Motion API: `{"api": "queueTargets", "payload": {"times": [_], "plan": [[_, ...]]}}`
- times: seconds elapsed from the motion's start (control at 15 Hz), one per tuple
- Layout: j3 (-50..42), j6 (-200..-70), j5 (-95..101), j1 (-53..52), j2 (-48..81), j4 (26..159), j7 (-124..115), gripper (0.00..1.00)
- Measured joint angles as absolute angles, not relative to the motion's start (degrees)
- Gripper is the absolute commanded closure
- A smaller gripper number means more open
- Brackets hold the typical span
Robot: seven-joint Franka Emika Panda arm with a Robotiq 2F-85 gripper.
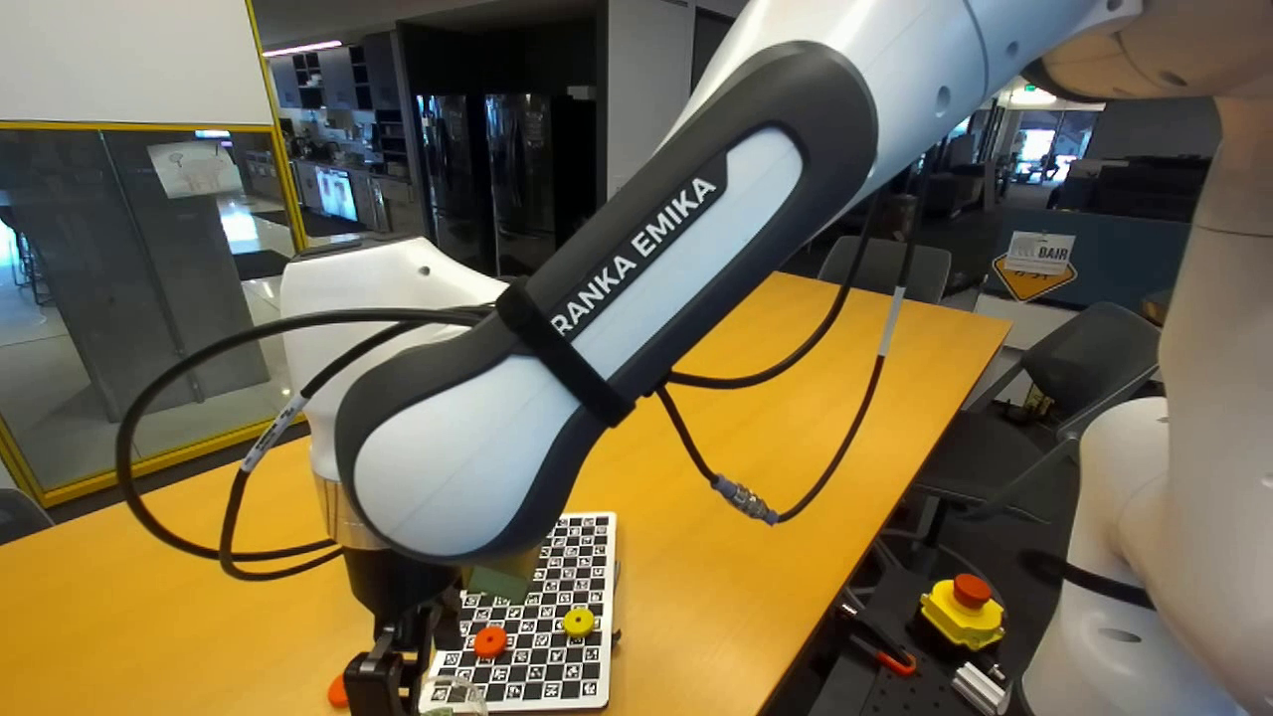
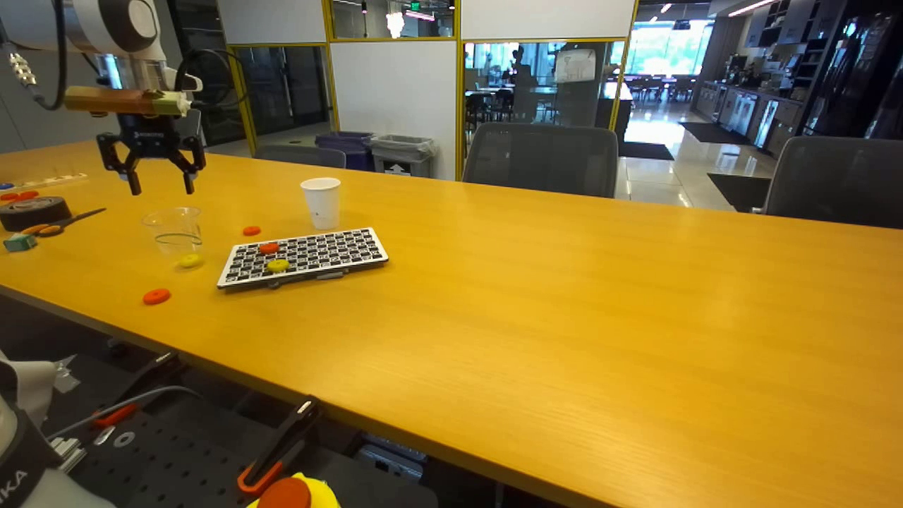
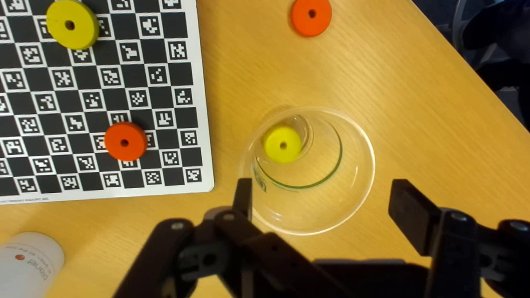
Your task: Put the yellow rings in the clear cup and the orange rings in the white cups
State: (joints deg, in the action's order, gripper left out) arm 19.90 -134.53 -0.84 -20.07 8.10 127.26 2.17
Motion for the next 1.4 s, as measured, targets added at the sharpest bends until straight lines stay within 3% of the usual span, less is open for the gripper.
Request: {"api": "queueTargets", "payload": {"times": [0.8, 1.4], "plan": [[11.50, -134.13, 3.98, -13.81, 5.06, 125.63, -6.47, 0.00], [8.27, -133.91, 11.06, -12.61, 12.57, 127.87, -23.02, 0.00]]}}
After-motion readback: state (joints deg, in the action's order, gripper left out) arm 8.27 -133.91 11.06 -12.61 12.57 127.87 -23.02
